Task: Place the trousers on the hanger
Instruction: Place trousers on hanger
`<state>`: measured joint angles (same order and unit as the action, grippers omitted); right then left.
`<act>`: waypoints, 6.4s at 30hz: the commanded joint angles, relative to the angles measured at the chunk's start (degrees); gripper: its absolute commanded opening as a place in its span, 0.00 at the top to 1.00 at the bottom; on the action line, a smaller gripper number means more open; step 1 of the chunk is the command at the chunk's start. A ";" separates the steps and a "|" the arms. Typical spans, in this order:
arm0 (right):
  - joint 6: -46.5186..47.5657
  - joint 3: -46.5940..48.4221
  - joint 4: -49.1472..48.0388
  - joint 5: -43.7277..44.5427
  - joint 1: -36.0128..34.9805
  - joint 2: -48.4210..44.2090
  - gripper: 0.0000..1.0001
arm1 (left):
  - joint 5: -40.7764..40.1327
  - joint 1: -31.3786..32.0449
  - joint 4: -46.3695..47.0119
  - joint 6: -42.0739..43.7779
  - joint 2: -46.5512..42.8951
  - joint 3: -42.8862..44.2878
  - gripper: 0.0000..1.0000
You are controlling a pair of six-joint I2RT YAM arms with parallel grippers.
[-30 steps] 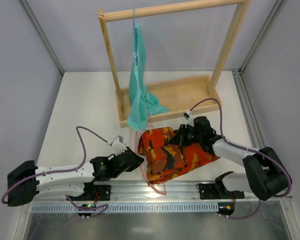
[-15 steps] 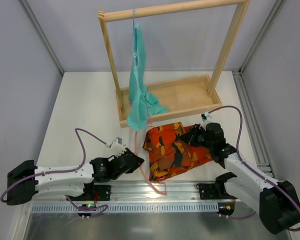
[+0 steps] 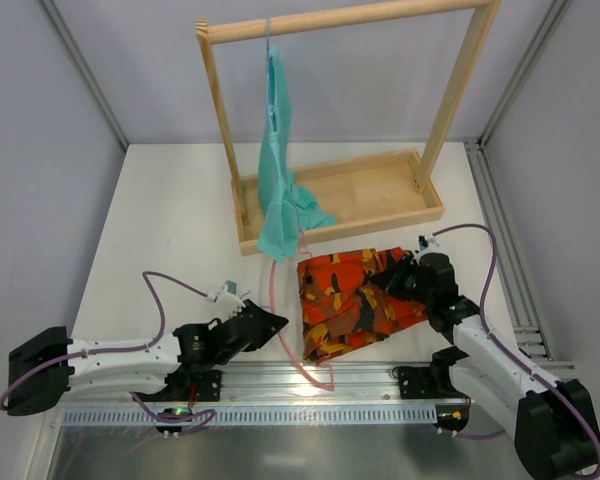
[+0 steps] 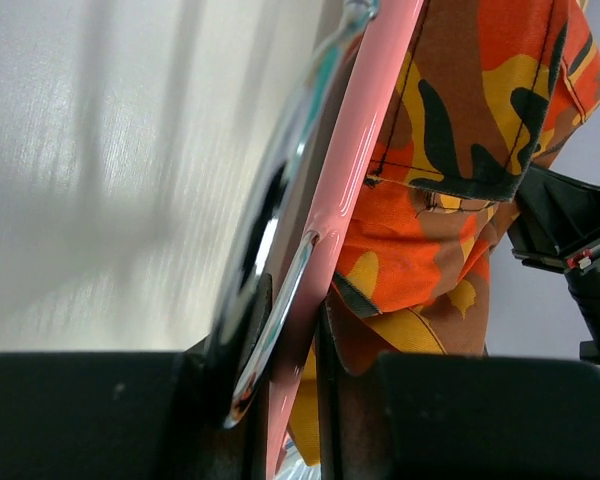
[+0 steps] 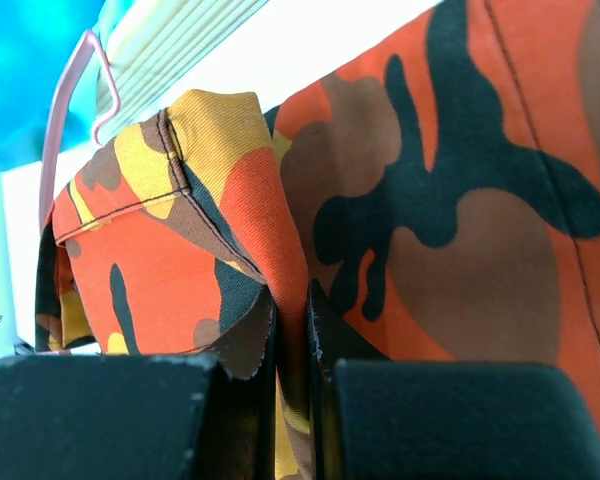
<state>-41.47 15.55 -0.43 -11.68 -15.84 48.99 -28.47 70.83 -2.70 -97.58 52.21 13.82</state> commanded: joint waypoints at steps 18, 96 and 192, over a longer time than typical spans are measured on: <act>12.38 12.22 1.40 -0.71 5.29 6.73 0.96 | 8.16 1.85 -2.32 1.52 12.30 1.73 1.00; -11.26 5.46 -8.00 -1.86 -44.18 -1.02 0.60 | 6.15 3.79 -6.09 -0.32 15.65 3.05 1.00; -3.72 1.75 5.17 2.81 -4.64 -5.49 0.96 | -1.59 4.85 1.99 -5.08 13.36 -0.82 1.00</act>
<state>-47.66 13.26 7.64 -6.98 -19.03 43.64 -30.09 76.01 1.06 -103.74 63.07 13.54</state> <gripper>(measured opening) 0.105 0.175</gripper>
